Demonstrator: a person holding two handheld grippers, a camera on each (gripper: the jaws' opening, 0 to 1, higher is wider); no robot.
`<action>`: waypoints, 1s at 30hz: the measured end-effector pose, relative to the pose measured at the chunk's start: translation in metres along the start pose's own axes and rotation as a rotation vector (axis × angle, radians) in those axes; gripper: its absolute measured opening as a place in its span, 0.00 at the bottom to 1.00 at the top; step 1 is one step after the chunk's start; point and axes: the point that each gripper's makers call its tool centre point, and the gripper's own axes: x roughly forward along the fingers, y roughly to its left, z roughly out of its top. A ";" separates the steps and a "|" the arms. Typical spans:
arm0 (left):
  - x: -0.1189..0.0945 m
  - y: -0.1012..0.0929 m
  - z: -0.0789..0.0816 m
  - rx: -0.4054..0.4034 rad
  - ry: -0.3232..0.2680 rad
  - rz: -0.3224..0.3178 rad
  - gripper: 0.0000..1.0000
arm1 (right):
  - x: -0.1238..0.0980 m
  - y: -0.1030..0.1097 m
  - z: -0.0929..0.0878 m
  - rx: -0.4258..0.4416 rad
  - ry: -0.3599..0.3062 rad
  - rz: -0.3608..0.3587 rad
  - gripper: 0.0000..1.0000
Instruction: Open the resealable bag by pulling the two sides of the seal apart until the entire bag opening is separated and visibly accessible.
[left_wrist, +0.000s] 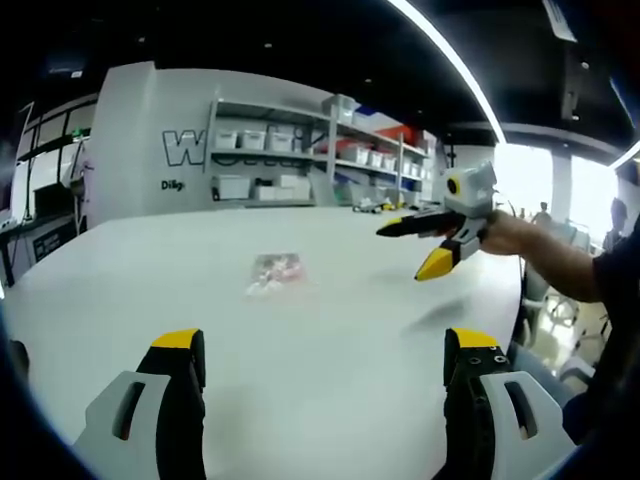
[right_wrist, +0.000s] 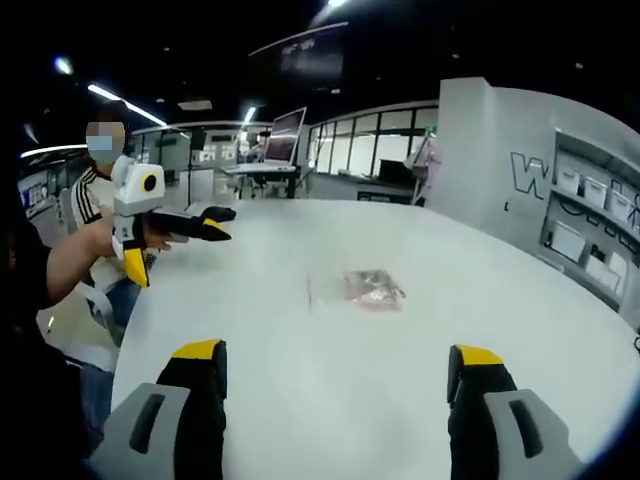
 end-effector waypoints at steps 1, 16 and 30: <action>0.000 0.000 0.000 0.000 0.000 0.000 0.99 | 0.001 0.000 0.000 0.000 0.000 0.001 0.92; 0.001 0.000 -0.002 -0.002 0.001 -0.001 0.99 | 0.009 -0.002 0.001 0.000 0.003 0.005 0.90; -0.001 0.000 -0.004 -0.005 0.002 0.003 0.99 | 0.017 0.000 0.002 -0.001 0.011 0.014 0.89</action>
